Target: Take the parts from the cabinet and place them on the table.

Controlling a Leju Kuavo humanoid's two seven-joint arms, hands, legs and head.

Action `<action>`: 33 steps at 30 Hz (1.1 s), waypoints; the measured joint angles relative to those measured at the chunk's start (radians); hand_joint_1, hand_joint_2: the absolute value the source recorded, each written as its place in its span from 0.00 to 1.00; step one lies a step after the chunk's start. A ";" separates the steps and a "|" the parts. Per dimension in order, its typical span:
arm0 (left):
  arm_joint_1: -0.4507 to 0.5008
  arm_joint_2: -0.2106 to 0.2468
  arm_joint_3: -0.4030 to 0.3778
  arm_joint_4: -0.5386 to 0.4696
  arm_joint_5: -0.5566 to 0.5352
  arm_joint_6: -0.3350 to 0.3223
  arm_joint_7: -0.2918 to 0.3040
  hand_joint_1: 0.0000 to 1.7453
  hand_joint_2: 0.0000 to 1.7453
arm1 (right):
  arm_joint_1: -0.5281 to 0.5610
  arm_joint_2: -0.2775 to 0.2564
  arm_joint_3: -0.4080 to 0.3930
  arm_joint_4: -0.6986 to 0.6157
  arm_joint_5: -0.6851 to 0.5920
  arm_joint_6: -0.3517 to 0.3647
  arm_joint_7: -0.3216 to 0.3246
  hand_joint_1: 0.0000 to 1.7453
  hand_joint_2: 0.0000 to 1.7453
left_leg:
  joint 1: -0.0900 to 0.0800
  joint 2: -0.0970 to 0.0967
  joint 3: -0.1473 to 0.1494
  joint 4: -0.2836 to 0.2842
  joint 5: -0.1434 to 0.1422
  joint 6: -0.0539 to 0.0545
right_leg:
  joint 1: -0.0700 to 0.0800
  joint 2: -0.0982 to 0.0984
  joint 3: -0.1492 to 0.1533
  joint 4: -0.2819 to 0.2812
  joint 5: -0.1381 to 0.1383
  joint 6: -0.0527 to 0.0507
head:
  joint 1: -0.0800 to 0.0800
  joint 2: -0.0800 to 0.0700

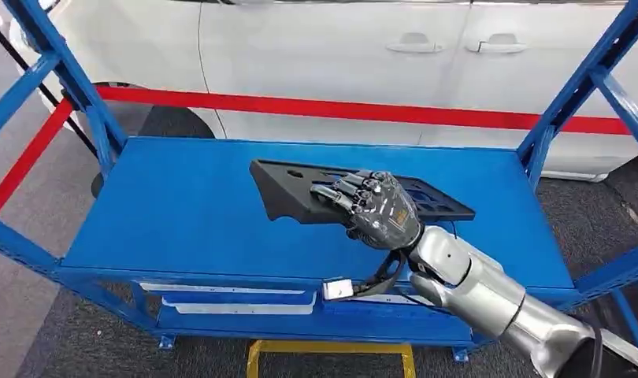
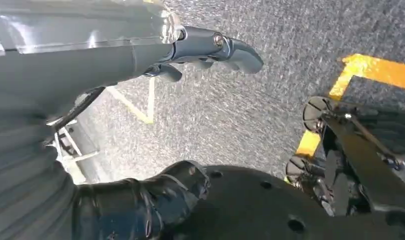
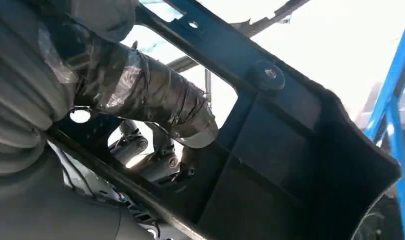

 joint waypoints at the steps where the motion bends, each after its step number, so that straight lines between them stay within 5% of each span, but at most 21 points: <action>1: 0.000 0.001 -0.001 0.000 -0.001 0.000 0.001 0.00 1.00 | 0.002 0.000 -0.001 -0.006 0.008 -0.002 0.000 1.00 1.00 | -0.001 -0.002 -0.003 0.003 -0.002 -0.006 | -0.010 -0.001 -0.004 -0.010 0.009 -0.013 | 0.000 0.000; 3: 0.000 0.002 -0.005 0.002 -0.006 -0.001 0.001 0.00 1.00 | 0.007 -0.003 -0.003 -0.019 0.029 -0.008 0.004 1.00 1.00 | 0.003 0.004 -0.029 0.067 -0.080 -0.012 | -0.008 -0.006 -0.016 -0.011 0.022 -0.031 | 0.000 0.000; 5: 0.000 0.005 -0.008 0.002 -0.013 -0.007 0.001 0.00 1.00 | 0.024 -0.019 -0.004 -0.037 0.052 -0.011 0.013 1.00 1.00 | 0.005 0.005 -0.078 0.216 -0.179 -0.020 | -0.002 -0.009 -0.036 -0.009 0.035 -0.037 | 0.000 0.000; 6: 0.000 0.005 -0.009 0.002 -0.017 -0.009 -0.001 0.00 1.00 | 0.033 -0.028 -0.004 -0.043 0.050 -0.013 0.014 1.00 1.00 | 0.005 0.005 -0.092 0.276 -0.206 -0.022 | 0.001 -0.012 -0.048 -0.009 0.043 -0.038 | 0.000 0.000; 8: 0.000 0.008 -0.015 0.002 -0.021 -0.012 -0.004 0.00 1.00 | 0.050 -0.044 -0.006 -0.058 0.029 -0.013 0.012 1.00 1.00 | 0.005 0.005 -0.059 0.271 -0.180 -0.018 | 0.006 -0.015 -0.069 -0.006 0.058 -0.038 | -0.001 0.000; 10: 0.000 0.010 -0.021 0.002 -0.027 -0.015 -0.009 0.00 1.00 | 0.062 -0.055 -0.014 -0.078 -0.005 -0.016 -0.005 1.00 1.00 | 0.002 0.005 0.047 0.124 -0.111 -0.006 | 0.010 -0.013 -0.091 -0.002 0.073 -0.035 | 0.000 0.000; 11: -0.001 0.012 -0.025 0.003 -0.030 -0.016 -0.011 0.00 1.00 | 0.071 -0.061 -0.022 -0.094 -0.024 -0.021 -0.016 1.00 1.00 | -0.001 0.005 0.111 0.032 -0.105 0.005 | 0.010 -0.014 -0.094 0.001 0.080 -0.033 | -0.001 0.000; 12: -0.003 0.016 -0.027 0.005 -0.032 -0.016 -0.011 0.00 1.00 | 0.082 -0.065 -0.033 -0.110 -0.031 -0.024 -0.026 1.00 1.00 | -0.006 0.006 0.144 -0.028 -0.129 0.009 | 0.015 -0.014 -0.100 0.001 0.086 -0.026 | 0.000 0.000; 14: -0.001 0.016 -0.031 0.005 -0.035 -0.018 -0.012 0.00 1.00 | 0.099 -0.072 -0.047 -0.137 -0.032 -0.024 -0.043 1.00 1.00 | -0.013 0.005 0.128 -0.025 -0.110 0.012 | 0.008 -0.018 -0.094 -0.005 0.101 -0.014 | 0.000 0.000; 16: -0.001 0.016 -0.032 0.005 -0.038 -0.019 -0.013 0.00 1.00 | 0.121 -0.081 -0.063 -0.174 -0.040 -0.024 -0.081 1.00 1.00 | -0.010 0.005 0.120 -0.034 -0.087 0.027 | 0.011 -0.018 -0.097 -0.019 0.122 0.001 | 0.000 0.000; 17: -0.004 0.016 -0.034 0.005 -0.038 -0.021 -0.013 0.00 1.00 | 0.136 -0.084 -0.076 -0.194 -0.053 -0.024 -0.110 1.00 1.00 | -0.004 0.010 0.115 -0.043 -0.071 0.032 | 0.004 -0.014 -0.101 -0.008 0.101 0.003 | 0.000 0.000; 19: -0.004 0.017 -0.036 0.005 -0.039 -0.024 -0.013 0.00 1.00 | 0.167 -0.085 -0.110 -0.242 -0.081 -0.024 -0.164 1.00 1.00 | -0.004 0.016 0.093 -0.047 -0.048 0.051 | 0.003 -0.009 -0.129 0.081 -0.031 0.013 | 0.000 0.000; 21: -0.002 0.017 -0.039 0.005 -0.039 -0.026 -0.012 0.00 1.00 | 0.181 -0.085 -0.126 -0.278 -0.150 -0.024 -0.198 1.00 1.00 | -0.005 0.019 0.062 -0.043 -0.026 0.048 | -0.001 -0.009 -0.157 0.224 -0.118 0.024 | 0.000 0.000; 23: -0.002 0.017 -0.040 0.005 -0.039 -0.029 -0.012 0.00 1.00 | 0.189 -0.085 -0.127 -0.318 -0.207 -0.025 -0.219 1.00 1.00 | -0.004 0.021 0.025 -0.033 -0.007 0.042 | -0.006 -0.009 -0.140 0.276 -0.088 0.033 | 0.000 0.000; 25: -0.002 0.016 -0.042 0.005 -0.039 -0.031 -0.013 0.00 1.00 | 0.191 -0.085 -0.128 -0.346 -0.220 -0.024 -0.225 1.00 1.00 | 0.001 0.021 -0.007 -0.019 0.007 0.033 | -0.013 -0.009 -0.048 0.178 -0.019 0.038 | 0.000 0.000; 26: -0.003 0.016 -0.043 0.005 -0.039 -0.031 -0.013 0.00 1.00 | 0.192 -0.085 -0.129 -0.357 -0.223 -0.024 -0.225 1.00 1.00 | 0.002 0.021 -0.020 -0.008 0.011 0.028 | -0.016 -0.009 0.016 0.094 -0.014 0.040 | 0.000 0.000; 27: -0.004 0.016 -0.045 0.005 -0.039 -0.031 -0.014 0.00 1.00 | 0.190 -0.085 -0.131 -0.367 -0.224 -0.025 -0.225 1.00 1.00 | -0.001 0.019 -0.034 0.003 0.015 0.021 | -0.012 -0.007 0.073 0.005 -0.060 0.037 | 0.001 0.000; 28: -0.004 0.016 -0.047 0.005 -0.039 -0.031 -0.013 0.00 1.00 | 0.193 -0.086 -0.134 -0.375 -0.225 -0.025 -0.229 1.00 1.00 | -0.002 0.019 -0.036 0.009 0.020 0.015 | -0.005 0.000 0.079 -0.009 -0.064 0.021 | -0.001 0.001; 31: -0.002 0.016 -0.048 0.005 -0.039 -0.031 -0.013 0.00 1.00 | 0.194 -0.086 -0.135 -0.384 -0.228 -0.025 -0.236 1.00 1.00 | -0.004 0.017 -0.041 0.000 0.047 -0.010 | -0.001 -0.003 0.059 -0.008 -0.048 -0.005 | 0.001 0.000; 32: -0.002 0.017 -0.048 0.005 -0.039 -0.031 -0.013 0.00 1.00 | 0.193 -0.086 -0.135 -0.386 -0.230 -0.025 -0.240 1.00 1.00 | 0.002 0.016 -0.046 0.011 0.033 -0.015 | -0.010 -0.008 0.045 -0.013 -0.033 -0.019 | 0.000 0.000; 33: -0.002 0.017 -0.048 0.005 -0.039 -0.031 -0.013 0.00 1.00 | 0.194 -0.085 -0.135 -0.388 -0.231 -0.025 -0.240 1.00 1.00 | 0.003 0.016 -0.061 0.036 -0.015 -0.020 | -0.008 -0.008 0.033 -0.014 -0.023 -0.028 | 0.000 0.000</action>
